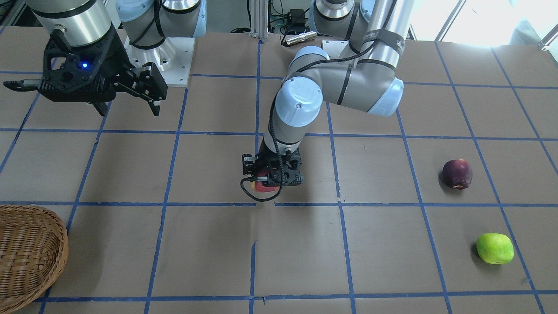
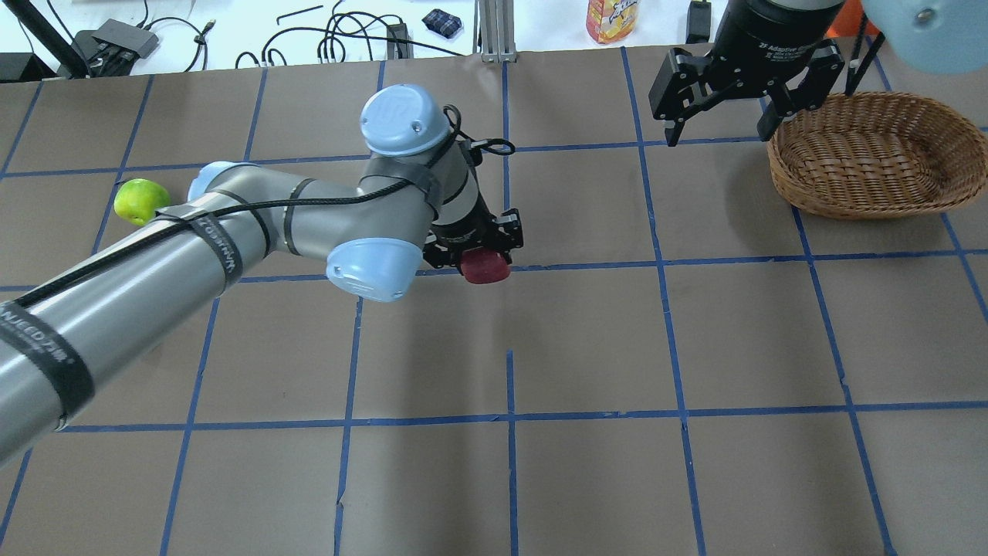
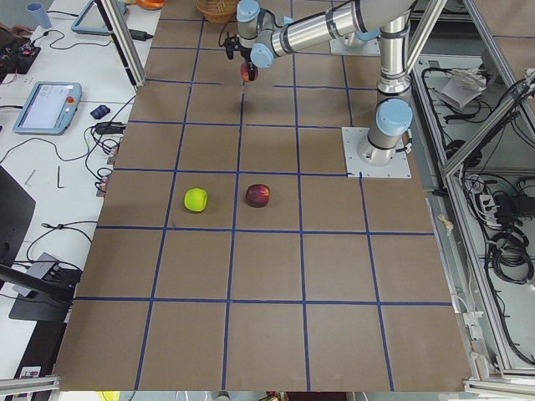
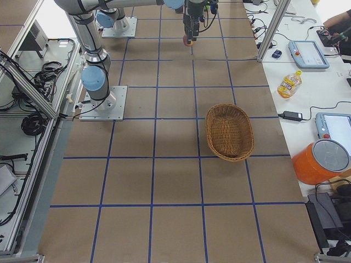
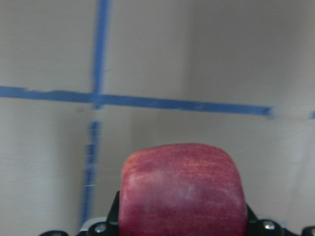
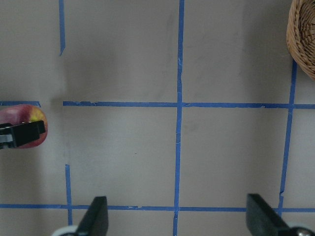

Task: Put all apples into basket
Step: 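Carry the light red apple with the left gripper to the table center and release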

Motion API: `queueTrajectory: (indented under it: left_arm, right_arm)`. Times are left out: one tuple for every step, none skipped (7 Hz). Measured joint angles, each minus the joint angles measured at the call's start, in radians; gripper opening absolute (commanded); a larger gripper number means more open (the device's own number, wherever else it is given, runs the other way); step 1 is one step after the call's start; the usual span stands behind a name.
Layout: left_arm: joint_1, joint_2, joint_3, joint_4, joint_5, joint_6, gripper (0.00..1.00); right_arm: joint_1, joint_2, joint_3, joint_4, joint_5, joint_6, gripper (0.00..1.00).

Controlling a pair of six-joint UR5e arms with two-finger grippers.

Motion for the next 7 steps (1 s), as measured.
queueTrajectory:
  left_arm:
    - [-0.031, -0.037, 0.015, 0.027, 0.000, -0.023, 0.76]
    - [-0.059, -0.066, 0.020, 0.062, 0.000, -0.053, 1.00]
    - [-0.082, -0.080, 0.022, 0.100, 0.010, -0.070, 1.00]
    - [-0.085, -0.073, 0.028, 0.103, 0.030, -0.071, 1.00]
    - [-0.059, -0.046, 0.039, 0.058, 0.052, -0.063, 1.00]
    - [0.001, -0.009, 0.054, -0.018, 0.058, -0.017, 1.00]
    - [0.101, 0.045, 0.068, -0.133, 0.060, 0.091, 1.00]
  right_arm:
    - [0.001, 0.002, -0.010, 0.008, -0.003, 0.001, 1.00]
    - [0.001, 0.006, -0.002, 0.021, -0.004, 0.003, 1.00]
    - [0.001, 0.011, 0.037, 0.001, -0.004, 0.004, 1.00]
    - [0.002, 0.016, 0.119, -0.082, -0.003, 0.002, 1.00]
    - [0.002, 0.021, 0.240, -0.222, -0.003, -0.001, 1.00]
    - [0.002, 0.026, 0.361, -0.369, -0.003, 0.001, 1.00]
    - [0.004, 0.040, 0.453, -0.489, 0.002, 0.012, 1.00]
